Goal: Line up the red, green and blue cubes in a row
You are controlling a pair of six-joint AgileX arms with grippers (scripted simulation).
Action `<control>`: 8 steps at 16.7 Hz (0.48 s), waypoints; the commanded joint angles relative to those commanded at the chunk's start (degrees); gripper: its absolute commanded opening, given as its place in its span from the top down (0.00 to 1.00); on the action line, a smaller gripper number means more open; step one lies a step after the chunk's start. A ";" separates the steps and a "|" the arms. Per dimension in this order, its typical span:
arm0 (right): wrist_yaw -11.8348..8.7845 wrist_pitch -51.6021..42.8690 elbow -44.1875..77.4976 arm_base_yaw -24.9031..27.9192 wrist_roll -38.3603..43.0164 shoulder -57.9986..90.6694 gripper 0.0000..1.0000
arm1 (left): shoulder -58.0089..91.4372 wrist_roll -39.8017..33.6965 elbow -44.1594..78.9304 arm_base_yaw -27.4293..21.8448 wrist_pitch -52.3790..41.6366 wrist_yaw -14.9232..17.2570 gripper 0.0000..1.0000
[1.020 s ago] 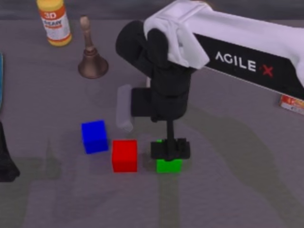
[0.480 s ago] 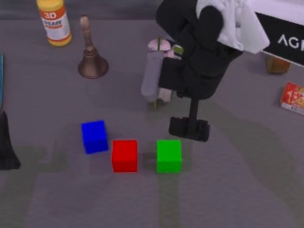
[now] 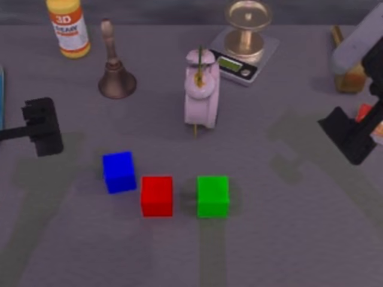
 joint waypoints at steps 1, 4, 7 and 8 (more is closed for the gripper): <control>-0.08 3.31 -5.43 -2.06 2.14 -6.34 0.00 | 6.16 -1.64 4.08 -1.08 -3.15 -0.01 0.00; -0.04 13.09 -21.67 -7.99 8.58 -25.28 0.00 | 23.63 -6.51 16.17 -4.32 -12.48 -0.01 0.00; 0.37 22.25 -36.77 -13.25 14.67 -42.95 0.00 | 37.75 -10.80 26.97 -7.15 -20.44 0.01 0.00; 0.58 25.06 -41.32 -14.80 16.54 -48.27 0.00 | 42.14 -12.16 30.47 -8.04 -22.89 0.01 0.00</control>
